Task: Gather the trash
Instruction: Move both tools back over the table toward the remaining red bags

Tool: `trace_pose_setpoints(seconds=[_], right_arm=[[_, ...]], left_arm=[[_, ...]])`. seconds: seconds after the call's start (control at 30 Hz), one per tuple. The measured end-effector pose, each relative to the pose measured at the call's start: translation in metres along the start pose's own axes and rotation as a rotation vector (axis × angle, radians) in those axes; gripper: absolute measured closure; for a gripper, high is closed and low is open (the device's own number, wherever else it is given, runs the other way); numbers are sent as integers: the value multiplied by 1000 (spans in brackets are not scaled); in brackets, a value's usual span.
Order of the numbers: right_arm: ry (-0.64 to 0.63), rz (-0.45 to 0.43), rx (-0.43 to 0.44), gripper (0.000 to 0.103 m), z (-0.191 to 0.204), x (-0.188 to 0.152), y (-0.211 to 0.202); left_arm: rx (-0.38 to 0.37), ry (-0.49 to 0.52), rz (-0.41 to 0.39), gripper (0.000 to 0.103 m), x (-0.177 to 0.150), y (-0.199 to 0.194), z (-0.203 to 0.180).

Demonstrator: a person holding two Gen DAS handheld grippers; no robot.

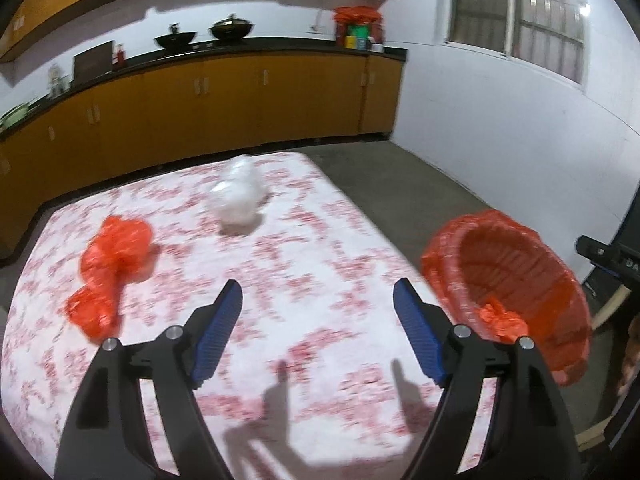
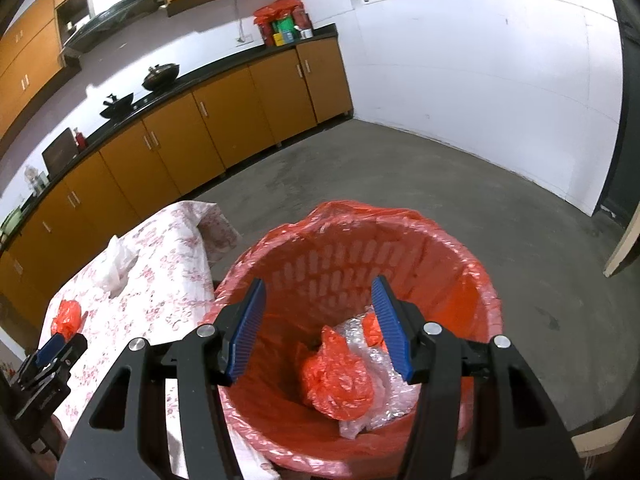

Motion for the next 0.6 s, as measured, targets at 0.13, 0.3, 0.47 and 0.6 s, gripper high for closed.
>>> trace_pose_setpoints(seconds=[0.13, 0.3, 0.47, 0.6], right_arm=[[-39, -18, -13, 28, 14, 3, -2], [-68, -58, -11, 13, 36, 14, -2], [-101, -48, 36, 12, 70, 19, 10], [-154, -35, 73, 12, 100, 15, 20]], left_arm=[[85, -35, -18, 21, -1, -5, 39], [217, -116, -39, 17, 5, -9, 104], [327, -191, -34, 13, 12, -2, 165], [346, -224, 4, 12, 13, 13, 194]])
Point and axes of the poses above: each gripper's, at about its wrist camera, not at the fingertips, and y roughly the way its jaws point, z to its left, x to its top, the point moved 9 cm from there along y, roughly the way its jaws point, and after that the axes turned 8 degrees about z, right-handed, at the moved point
